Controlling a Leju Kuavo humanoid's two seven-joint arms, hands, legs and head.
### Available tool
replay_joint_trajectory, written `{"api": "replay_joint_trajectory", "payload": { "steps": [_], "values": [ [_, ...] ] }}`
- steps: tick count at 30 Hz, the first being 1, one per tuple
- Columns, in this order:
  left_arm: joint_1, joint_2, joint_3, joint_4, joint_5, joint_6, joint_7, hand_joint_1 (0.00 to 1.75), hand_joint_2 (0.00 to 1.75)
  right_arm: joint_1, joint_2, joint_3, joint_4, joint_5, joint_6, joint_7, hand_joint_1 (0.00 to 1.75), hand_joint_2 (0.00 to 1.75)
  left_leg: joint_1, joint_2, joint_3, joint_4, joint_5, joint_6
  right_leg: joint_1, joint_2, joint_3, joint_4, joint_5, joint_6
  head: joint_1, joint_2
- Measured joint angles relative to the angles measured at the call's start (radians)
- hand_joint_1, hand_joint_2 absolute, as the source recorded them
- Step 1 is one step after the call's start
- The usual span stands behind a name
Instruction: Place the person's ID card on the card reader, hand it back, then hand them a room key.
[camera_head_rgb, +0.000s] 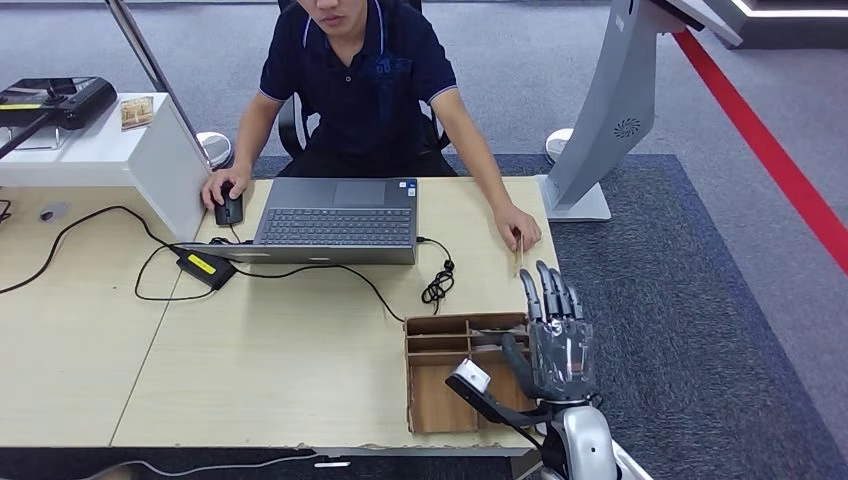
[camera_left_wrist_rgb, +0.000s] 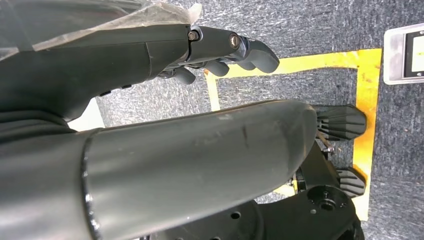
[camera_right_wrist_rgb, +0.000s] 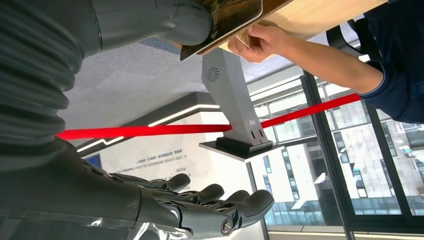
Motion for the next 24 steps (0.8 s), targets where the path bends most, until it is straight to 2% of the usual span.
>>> {"api": "replay_joint_trajectory", "payload": {
  "steps": [24],
  "values": [
    [0.0, 0.0, 0.0, 0.0, 0.002, 0.0, 0.0, 0.0, 0.0, 0.017, 0.0, 0.001, -0.002, -0.015, 0.005, -0.002, 0.29, 1.75, 0.0, 0.0, 0.0, 0.0, 0.0, 0.0, 0.0, 0.0, 0.0, 0.0, 0.0, 0.0, 0.0, 0.0]
  ]
}}
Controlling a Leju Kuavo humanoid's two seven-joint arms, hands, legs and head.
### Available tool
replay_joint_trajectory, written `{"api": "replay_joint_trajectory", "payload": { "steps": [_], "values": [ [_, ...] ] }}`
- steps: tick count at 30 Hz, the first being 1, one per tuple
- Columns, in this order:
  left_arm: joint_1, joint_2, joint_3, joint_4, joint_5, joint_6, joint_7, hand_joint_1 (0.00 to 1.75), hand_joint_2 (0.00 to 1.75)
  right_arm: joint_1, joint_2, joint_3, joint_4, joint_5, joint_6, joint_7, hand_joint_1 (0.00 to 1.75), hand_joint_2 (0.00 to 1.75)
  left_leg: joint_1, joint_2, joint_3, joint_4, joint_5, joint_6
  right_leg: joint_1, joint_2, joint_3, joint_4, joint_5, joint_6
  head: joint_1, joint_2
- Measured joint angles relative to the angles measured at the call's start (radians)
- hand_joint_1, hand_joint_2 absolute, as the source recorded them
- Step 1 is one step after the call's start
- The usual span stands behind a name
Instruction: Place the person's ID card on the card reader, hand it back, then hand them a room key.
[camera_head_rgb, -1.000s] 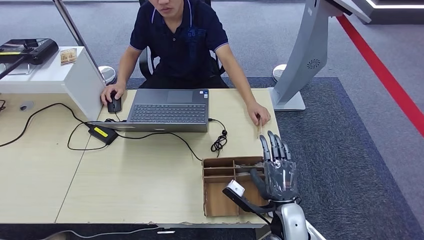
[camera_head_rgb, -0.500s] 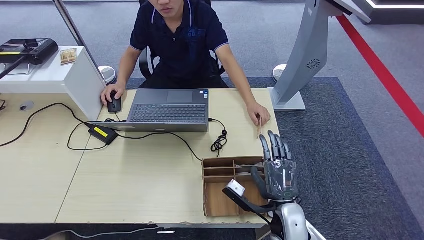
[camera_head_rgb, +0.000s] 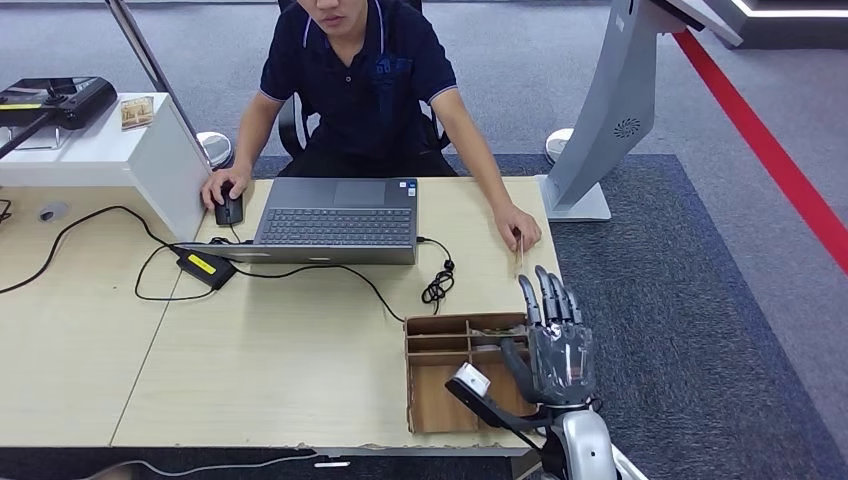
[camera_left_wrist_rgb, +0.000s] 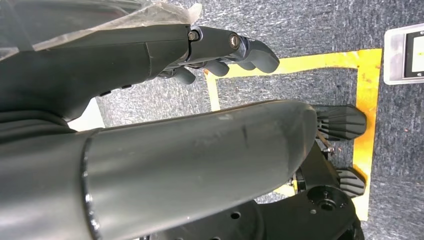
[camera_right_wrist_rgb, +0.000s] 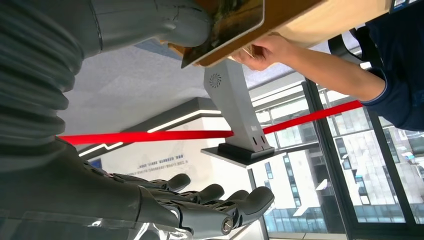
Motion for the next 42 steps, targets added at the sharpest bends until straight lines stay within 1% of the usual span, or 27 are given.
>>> {"api": "replay_joint_trajectory", "payload": {
  "steps": [8, 16, 30, 34, 42],
  "values": [
    [0.0, 0.0, 0.0, 0.0, 0.003, 0.004, 0.0, 0.0, 0.0, 0.013, 0.0, 0.001, 0.006, -0.012, -0.002, 0.0, 0.32, 1.75, 0.0, 0.0, 0.0, 0.0, 0.0, 0.0, 0.0, 0.0, 0.0, 0.0, 0.0, 0.0, 0.0, 0.0],
    [0.0, 0.0, 0.0, 0.0, 0.004, 0.004, 0.0, 0.0, 0.0, 0.014, 0.0, 0.006, 0.015, -0.024, -0.003, 0.001, 0.49, 1.75, 0.0, 0.0, 0.0, 0.0, 0.0, 0.0, 0.0, 0.0, 0.0, 0.0, 0.0, 0.0, 0.0, 0.0],
    [0.0, 0.0, 0.0, 0.0, 0.004, 0.004, 0.0, 0.0, 0.0, 0.014, -0.001, 0.016, 0.022, -0.026, -0.005, 0.01, 0.5, 1.75, 0.0, 0.0, 0.0, 0.0, 0.0, 0.0, 0.0, 0.0, 0.0, 0.0, 0.0, 0.0, 0.0, 0.0],
    [0.0, 0.0, 0.0, 0.0, 0.004, 0.005, 0.0, 0.0, 0.0, 0.014, -0.001, 0.017, 0.024, -0.026, -0.005, 0.01, 0.46, 1.75, 0.0, 0.0, 0.0, 0.0, 0.0, 0.0, 0.0, 0.0, 0.0, 0.0, 0.0, 0.0, 0.0, 0.0],
    [0.0, 0.0, 0.0, 0.0, 0.004, 0.004, 0.0, 0.0, 0.0, 0.014, -0.001, 0.018, 0.025, -0.026, -0.005, 0.01, 0.49, 1.75, 0.0, 0.0, 0.0, 0.0, 0.0, 0.0, 0.0, 0.0, 0.0, 0.0, 0.0, 0.0, 0.0, 0.0]
  ]
}}
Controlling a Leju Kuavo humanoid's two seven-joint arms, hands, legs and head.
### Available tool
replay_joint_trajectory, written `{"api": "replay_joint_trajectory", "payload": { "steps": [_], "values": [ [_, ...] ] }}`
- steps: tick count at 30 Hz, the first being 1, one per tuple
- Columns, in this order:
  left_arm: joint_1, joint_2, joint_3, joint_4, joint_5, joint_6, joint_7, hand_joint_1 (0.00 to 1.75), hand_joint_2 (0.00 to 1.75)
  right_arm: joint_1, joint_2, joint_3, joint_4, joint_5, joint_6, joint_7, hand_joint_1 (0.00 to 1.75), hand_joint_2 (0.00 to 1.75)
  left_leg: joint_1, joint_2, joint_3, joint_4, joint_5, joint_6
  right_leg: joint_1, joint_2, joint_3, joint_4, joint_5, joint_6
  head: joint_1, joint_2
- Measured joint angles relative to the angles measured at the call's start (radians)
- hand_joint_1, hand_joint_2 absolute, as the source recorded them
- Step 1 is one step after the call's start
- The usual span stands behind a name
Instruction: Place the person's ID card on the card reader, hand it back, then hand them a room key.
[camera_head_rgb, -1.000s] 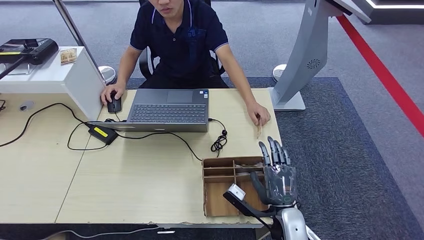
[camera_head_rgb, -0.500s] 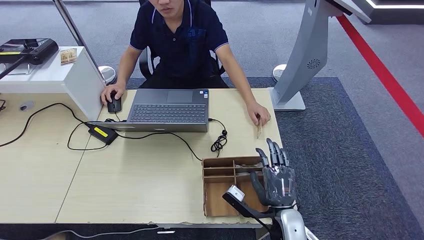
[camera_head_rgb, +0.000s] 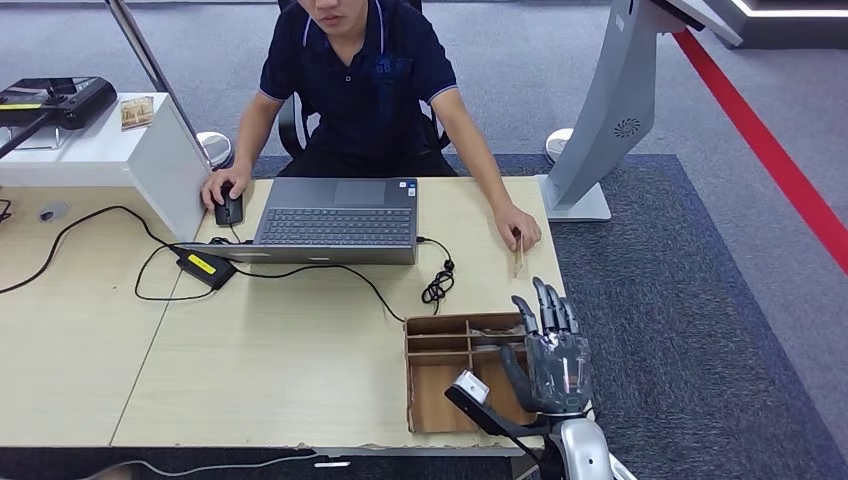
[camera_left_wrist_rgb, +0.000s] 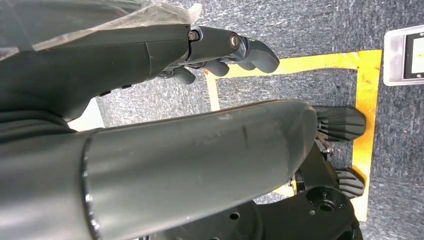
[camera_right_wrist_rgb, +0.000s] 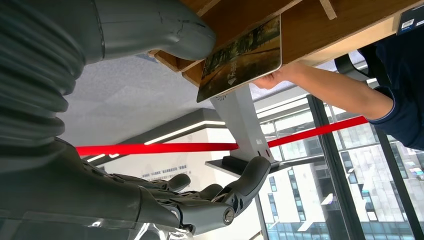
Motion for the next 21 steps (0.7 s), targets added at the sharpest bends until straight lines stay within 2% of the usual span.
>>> {"api": "replay_joint_trajectory", "payload": {
  "steps": [21],
  "values": [
    [0.0, 0.0, 0.0, 0.0, 0.0, 0.0, 0.0, 0.0, 0.0, -0.001, 0.0, 0.006, 0.006, -0.012, -0.001, -0.001, 0.58, 1.75, 0.0, 0.0, 0.0, 0.0, 0.0, 0.0, 0.0, 0.0, 0.0, 0.0, 0.0, 0.0, 0.0, 0.0]
  ]
}}
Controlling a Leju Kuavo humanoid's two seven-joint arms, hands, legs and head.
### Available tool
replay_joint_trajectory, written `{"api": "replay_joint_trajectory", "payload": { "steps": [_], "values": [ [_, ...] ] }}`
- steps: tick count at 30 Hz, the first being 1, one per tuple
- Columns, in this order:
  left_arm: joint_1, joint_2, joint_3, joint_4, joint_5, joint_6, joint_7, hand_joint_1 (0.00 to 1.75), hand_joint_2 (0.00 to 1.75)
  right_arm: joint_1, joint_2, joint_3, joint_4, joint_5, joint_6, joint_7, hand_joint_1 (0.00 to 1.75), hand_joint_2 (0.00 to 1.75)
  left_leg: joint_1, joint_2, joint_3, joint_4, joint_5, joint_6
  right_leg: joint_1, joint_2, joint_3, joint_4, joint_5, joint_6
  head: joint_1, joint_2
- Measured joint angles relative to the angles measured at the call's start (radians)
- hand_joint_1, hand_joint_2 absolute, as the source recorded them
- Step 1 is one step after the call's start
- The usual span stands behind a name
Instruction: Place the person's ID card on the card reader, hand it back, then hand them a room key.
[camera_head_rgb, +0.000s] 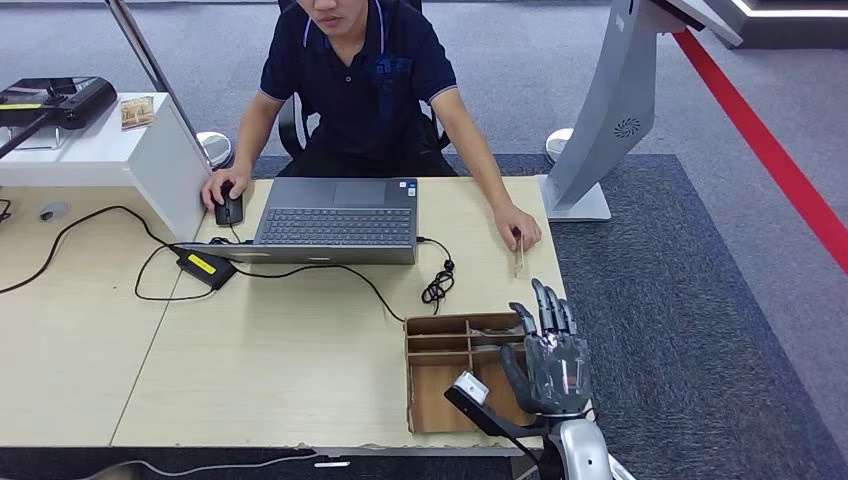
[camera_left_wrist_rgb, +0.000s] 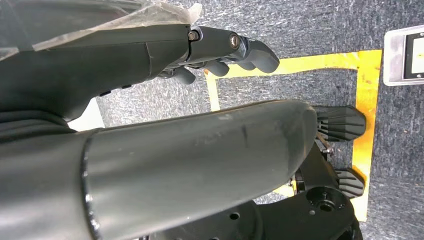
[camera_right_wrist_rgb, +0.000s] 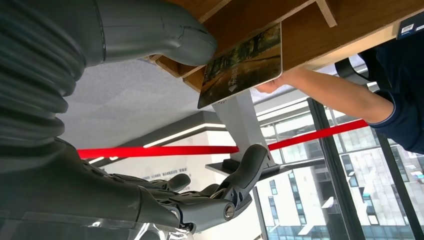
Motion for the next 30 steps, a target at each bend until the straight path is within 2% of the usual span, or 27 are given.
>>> {"api": "replay_joint_trajectory", "payload": {
  "steps": [30],
  "values": [
    [0.0, 0.0, 0.0, 0.0, -0.008, -0.005, 0.0, 0.0, 0.0, -0.024, 0.021, 0.02, 0.058, -0.021, -0.022, -0.033, 0.72, 1.75, 0.0, 0.0, 0.0, 0.0, 0.0, 0.0, 0.0, 0.0, 0.0, 0.0, 0.0, 0.0, 0.0, 0.0]
  ]
}}
